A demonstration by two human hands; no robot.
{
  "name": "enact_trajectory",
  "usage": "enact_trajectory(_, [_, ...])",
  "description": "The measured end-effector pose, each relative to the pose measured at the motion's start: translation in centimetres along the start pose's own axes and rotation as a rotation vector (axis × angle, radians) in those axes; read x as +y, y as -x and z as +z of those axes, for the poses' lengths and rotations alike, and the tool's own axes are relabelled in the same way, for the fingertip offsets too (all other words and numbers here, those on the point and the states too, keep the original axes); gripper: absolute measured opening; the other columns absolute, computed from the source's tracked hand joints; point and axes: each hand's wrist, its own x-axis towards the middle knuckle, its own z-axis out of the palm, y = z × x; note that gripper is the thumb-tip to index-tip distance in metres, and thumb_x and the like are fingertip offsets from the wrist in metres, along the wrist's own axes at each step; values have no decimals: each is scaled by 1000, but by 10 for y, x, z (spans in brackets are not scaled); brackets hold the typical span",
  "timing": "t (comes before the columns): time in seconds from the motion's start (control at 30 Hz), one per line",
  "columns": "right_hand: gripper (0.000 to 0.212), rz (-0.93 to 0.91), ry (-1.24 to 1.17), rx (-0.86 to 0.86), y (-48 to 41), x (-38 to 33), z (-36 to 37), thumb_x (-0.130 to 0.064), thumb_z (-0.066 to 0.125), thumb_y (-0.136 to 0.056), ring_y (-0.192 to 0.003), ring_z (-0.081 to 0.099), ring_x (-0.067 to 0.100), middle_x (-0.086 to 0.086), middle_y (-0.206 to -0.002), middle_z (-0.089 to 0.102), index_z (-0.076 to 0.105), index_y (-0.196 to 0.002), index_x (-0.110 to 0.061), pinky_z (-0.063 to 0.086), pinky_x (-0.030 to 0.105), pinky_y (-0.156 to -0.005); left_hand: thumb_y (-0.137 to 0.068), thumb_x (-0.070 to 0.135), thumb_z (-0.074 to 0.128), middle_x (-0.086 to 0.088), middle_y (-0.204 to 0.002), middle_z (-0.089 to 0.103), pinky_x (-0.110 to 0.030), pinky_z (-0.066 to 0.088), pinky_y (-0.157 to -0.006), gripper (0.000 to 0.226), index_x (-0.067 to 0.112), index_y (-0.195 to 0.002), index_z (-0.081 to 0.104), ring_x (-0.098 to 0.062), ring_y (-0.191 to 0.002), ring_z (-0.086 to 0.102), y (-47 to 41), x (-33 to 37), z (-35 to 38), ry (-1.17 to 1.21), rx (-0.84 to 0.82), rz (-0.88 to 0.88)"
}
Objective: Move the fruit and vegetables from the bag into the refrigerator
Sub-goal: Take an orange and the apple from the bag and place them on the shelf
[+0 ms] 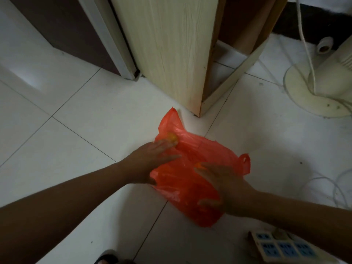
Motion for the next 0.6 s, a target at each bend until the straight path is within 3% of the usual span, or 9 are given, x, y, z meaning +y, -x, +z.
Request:
enact_trajectory(0.07, [94, 2, 115, -61, 4, 3, 21, -75, 29, -70, -143, -9, 19, -3, -157, -14, -10, -146, -36, 1, 49, -114, -61, 48, 80, 1, -158, 5, -40, 31, -107, 113, 42, -143, 2, -25, -144, 14, 0, 0, 15, 30, -132, -24])
enact_trajectory(0.13, [93, -7, 204, -89, 2, 11, 30, -74, 28, -68, -142, 18, 30, 5, -157, 11, 7, -147, -30, 23, 56, -107, -68, 39, 78, -1, -155, 23, -43, 49, -93, 106, 46, -137, -2, -27, -138, 32, 9, 6, 32, 96, -143, -77])
enact_trajectory(0.2, [89, 71, 260, -126, -3, 20, 26, -75, 32, -66, -121, 54, 32, 7, -143, 47, 36, -139, -24, 49, 51, -86, -66, 38, 79, -6, -147, 38, -45, 57, -74, 103, 42, -139, 6, -32, -124, 48, 20, 14, 45, 143, -43, -129])
enact_trajectory(0.23, [86, 87, 293, -103, -8, 24, 23, -74, 38, -68, -116, 58, 30, 6, -139, 51, 41, -137, -23, 52, 49, -82, -66, 40, 79, -7, -146, 39, -45, 58, -70, 102, 40, -140, 8, -33, -119, 51, 23, 16, 50, 166, -7, -185])
enact_trajectory(0.27, [84, 73, 314, -78, -13, 28, 20, -70, 44, -72, -121, 55, 30, 6, -142, 47, 39, -139, -21, 49, 51, -87, -67, 42, 77, -7, -145, 40, -45, 57, -69, 100, 40, -140, 8, -34, -115, 53, 23, 18, 53, 185, 27, -248])
enact_trajectory(0.33, [80, 30, 326, 23, -25, 39, 14, -61, 46, -85, -139, 29, 30, 4, -156, 22, 16, -149, -22, 27, 54, -108, -72, 44, 73, -7, -144, 39, -44, 56, -69, 94, 42, -138, 7, -33, -109, 54, 16, 20, 53, 199, 83, -371])
enact_trajectory(0.4, [76, 72, 296, 23, -33, 47, -1, -56, 41, -92, -143, 15, 26, 1, -158, 11, 4, -150, -25, 13, 46, -115, -77, 46, 68, -5, -144, 36, -44, 54, -73, 87, 42, -139, 7, -29, -111, 51, 0, 24, 42, 200, 103, -487])
enact_trajectory(0.53, [64, 107, 149, 130, -31, 52, -22, -45, 54, -90, -134, 35, 22, 2, -145, 40, 27, -145, -25, 26, 36, -110, -71, 56, 68, -8, -132, 48, -46, 52, -77, 84, 24, -141, 33, -31, -109, 55, -24, 25, 20, 283, 259, -564])
enact_trajectory(0.6, [49, 19, 107, 219, -21, 50, -21, -40, 62, -86, -115, 54, 21, 0, -124, 59, 50, -130, -23, 41, 30, -91, -67, 62, 63, -6, -128, 53, -44, 54, -76, 81, 28, -137, 38, -30, -106, 57, -20, 17, 22, 302, 304, -466])
